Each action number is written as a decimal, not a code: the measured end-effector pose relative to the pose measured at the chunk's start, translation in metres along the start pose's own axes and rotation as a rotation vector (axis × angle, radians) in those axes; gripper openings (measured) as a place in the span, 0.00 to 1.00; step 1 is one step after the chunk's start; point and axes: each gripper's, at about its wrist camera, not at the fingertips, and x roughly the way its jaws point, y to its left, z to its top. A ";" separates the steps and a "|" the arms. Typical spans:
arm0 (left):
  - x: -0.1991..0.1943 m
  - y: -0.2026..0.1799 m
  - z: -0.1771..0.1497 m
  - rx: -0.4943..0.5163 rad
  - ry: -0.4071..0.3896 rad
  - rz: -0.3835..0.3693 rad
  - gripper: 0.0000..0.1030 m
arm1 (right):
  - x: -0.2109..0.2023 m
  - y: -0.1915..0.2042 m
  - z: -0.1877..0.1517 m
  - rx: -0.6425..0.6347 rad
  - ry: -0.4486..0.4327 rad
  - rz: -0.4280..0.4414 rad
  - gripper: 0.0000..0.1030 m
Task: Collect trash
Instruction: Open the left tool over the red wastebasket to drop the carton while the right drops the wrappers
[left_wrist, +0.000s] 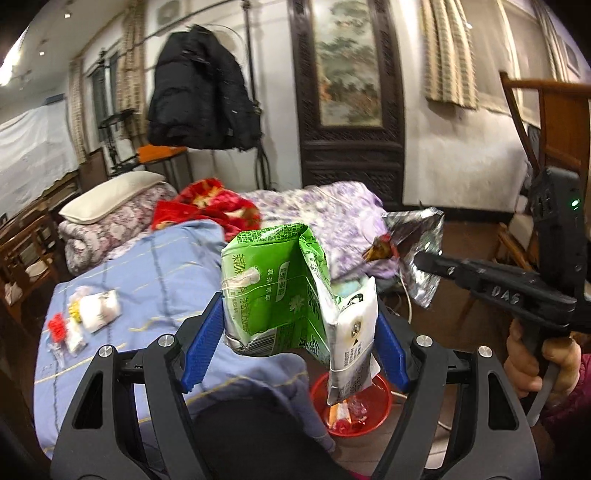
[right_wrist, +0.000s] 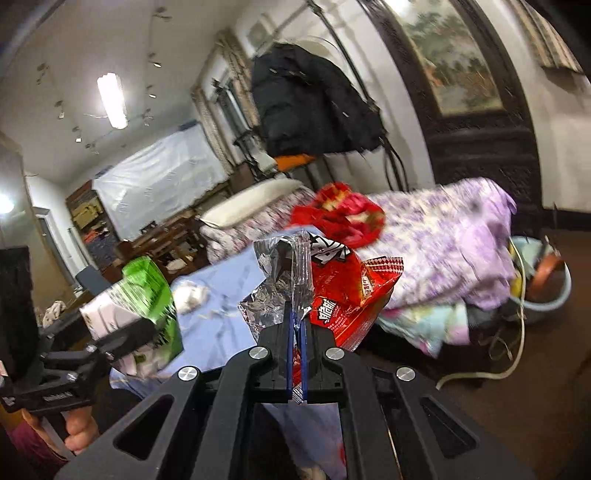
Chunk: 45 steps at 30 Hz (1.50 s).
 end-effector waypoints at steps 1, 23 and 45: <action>0.008 -0.006 -0.001 0.008 0.013 -0.010 0.71 | 0.004 -0.010 -0.006 0.017 0.019 -0.014 0.03; 0.140 -0.043 -0.053 0.033 0.304 -0.120 0.71 | 0.115 -0.129 -0.157 0.343 0.435 -0.100 0.26; 0.166 -0.052 -0.051 0.039 0.346 -0.084 0.89 | 0.065 -0.153 -0.114 0.372 0.225 -0.122 0.33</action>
